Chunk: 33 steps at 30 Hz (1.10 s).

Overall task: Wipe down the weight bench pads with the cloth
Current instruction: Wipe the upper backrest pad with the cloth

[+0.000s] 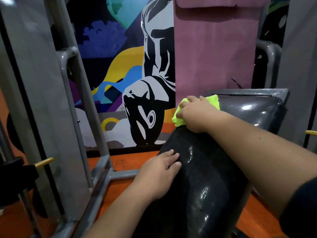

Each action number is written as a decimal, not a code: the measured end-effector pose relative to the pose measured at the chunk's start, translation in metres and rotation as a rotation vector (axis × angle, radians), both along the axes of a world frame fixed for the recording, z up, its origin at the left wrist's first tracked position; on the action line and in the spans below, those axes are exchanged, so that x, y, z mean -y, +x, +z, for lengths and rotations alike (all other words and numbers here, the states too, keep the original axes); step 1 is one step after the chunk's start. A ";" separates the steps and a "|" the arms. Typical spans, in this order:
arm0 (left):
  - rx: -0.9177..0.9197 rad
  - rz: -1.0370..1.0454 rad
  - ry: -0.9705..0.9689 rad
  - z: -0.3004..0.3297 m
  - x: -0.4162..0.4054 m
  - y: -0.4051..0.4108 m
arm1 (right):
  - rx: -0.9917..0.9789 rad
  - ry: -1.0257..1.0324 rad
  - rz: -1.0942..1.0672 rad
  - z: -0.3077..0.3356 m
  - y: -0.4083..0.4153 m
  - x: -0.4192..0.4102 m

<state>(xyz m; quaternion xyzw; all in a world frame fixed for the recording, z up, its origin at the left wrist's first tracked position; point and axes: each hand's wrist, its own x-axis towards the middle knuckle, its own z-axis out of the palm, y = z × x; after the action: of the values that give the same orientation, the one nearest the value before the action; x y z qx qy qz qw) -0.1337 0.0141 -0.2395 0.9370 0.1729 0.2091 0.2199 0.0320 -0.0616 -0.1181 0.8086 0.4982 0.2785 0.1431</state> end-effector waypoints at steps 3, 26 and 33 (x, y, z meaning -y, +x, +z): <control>-0.001 -0.023 -0.014 0.000 -0.003 0.000 | 0.045 -0.040 0.066 -0.008 0.002 0.010; -0.006 -0.017 0.002 0.000 0.000 -0.006 | 0.024 0.097 0.064 -0.014 -0.013 0.016; -0.006 -0.015 0.010 -0.003 0.003 -0.007 | 0.009 0.103 0.056 -0.012 -0.011 0.020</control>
<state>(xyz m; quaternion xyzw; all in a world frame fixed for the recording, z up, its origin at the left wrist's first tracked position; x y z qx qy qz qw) -0.1406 0.0114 -0.2423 0.9400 0.1653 0.2056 0.2162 0.0207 -0.0819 -0.1300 0.7992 0.5051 0.3113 0.0958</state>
